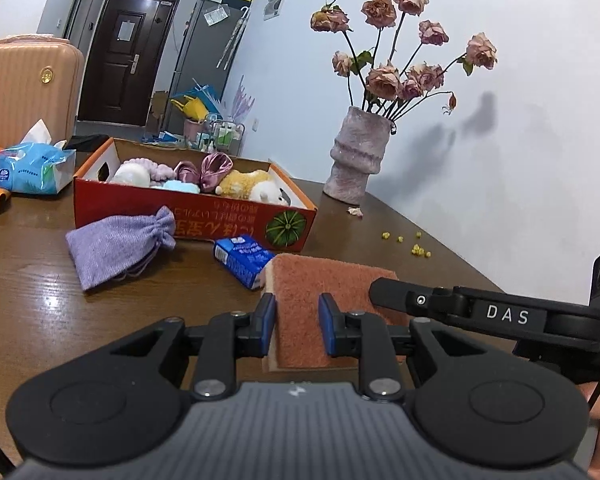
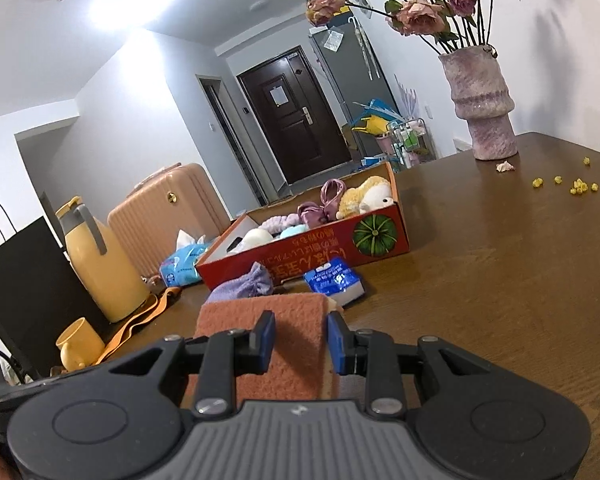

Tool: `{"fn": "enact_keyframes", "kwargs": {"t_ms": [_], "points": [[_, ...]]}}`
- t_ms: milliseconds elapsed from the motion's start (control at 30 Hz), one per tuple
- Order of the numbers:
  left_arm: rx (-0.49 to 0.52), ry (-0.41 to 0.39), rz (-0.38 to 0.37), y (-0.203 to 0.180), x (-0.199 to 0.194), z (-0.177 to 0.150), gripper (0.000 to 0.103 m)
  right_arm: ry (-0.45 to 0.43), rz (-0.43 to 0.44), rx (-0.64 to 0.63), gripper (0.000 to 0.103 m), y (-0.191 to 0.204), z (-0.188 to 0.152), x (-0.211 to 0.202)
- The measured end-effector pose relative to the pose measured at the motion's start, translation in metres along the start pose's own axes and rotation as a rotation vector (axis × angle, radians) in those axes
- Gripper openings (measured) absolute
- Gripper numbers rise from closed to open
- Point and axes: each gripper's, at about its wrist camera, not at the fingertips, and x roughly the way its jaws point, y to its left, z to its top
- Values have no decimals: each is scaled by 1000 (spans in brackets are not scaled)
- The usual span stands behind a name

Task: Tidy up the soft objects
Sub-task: 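Carry the sponge block with both tools toward the box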

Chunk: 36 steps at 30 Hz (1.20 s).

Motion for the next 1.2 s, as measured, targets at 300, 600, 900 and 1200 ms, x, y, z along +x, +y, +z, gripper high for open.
{"fn": "enact_keyframes", "kwargs": {"t_ms": [300,600,900,1200], "points": [[44,-59,32,12,55,66,23,-50,-9,-38,28,-1,59,51],[-14,-32,37,57,162,138,23,-42,-56,-46,28,-20,142,161],[-73,74,111,100,238,136,24,92,-113,-96,28,-33,154,250],[-94,242,240,137,292,146,21,257,-171,-146,29,-27,147,331]]}}
